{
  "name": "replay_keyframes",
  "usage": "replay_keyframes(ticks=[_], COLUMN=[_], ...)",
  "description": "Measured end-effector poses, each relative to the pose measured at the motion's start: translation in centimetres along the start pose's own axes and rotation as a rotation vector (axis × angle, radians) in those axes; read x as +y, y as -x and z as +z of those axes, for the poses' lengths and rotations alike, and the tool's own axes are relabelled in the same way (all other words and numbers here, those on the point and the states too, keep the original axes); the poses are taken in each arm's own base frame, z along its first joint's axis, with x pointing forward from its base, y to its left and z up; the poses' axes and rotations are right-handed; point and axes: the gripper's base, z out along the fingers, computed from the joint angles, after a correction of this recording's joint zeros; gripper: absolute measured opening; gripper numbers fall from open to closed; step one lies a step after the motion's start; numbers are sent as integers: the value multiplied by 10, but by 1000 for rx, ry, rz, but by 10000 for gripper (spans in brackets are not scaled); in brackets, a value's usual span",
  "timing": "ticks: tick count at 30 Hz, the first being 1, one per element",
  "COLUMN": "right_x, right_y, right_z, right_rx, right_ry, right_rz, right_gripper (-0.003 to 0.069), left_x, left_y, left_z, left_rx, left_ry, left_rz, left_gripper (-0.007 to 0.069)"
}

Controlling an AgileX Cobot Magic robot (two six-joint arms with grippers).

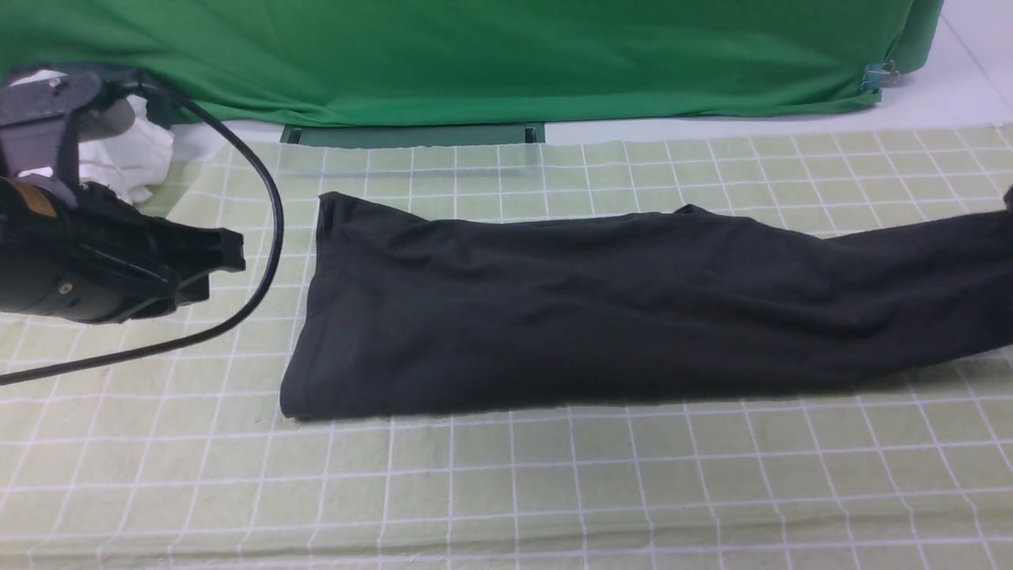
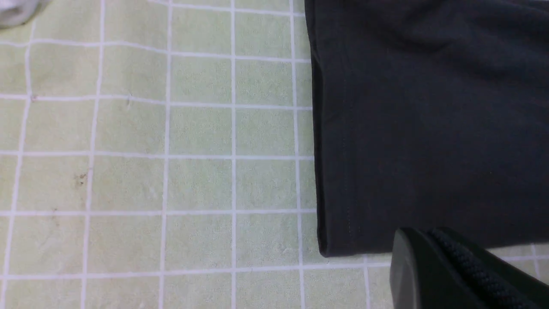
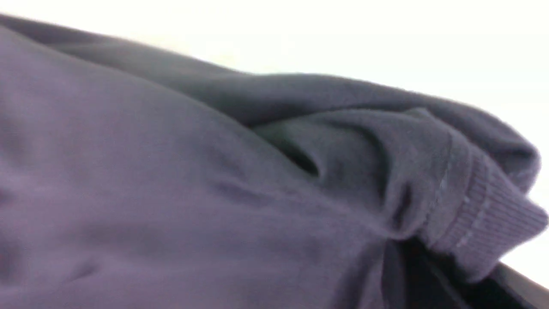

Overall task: Fold a long-sleeved shirt over a green coffee tablecloth.
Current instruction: 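Fold the right end of the dark garment over onto its left end with the right gripper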

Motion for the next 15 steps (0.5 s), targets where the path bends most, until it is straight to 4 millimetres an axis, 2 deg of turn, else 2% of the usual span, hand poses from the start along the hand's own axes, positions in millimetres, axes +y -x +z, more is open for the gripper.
replay_keyframes(ticks=[5, 6, 9, 11, 12, 13, 15], right_x=[44, 59, 96, 130, 130, 163, 194], right_y=[-1, -2, -4, -7, -7, -11, -16], right_z=[-32, -36, -41, -44, -44, -50, -57], right_rx=[-70, -78, -77, -81, -84, -108, -143], right_ry=[132, 168, 247, 304, 304, 356, 411], right_rz=[-17, -35, -89, -150, -150, -205, -255], right_gripper=[57, 57, 57, 57, 57, 57, 56], left_x=[0, 0, 0, 0, 0, -1, -2], left_y=[0, -1, -2, -3, -3, -3, -4], left_z=[-6, -6, -6, -6, -6, -6, -6], left_rx=[-15, -10, 6, 10, 12, 18, 23], left_ry=[-3, -3, -1, -1, -1, -6, -19], left_rz=[1, 1, 1, 0, -1, -7, -23], left_gripper=[11, 11, 11, 11, 11, 11, 11])
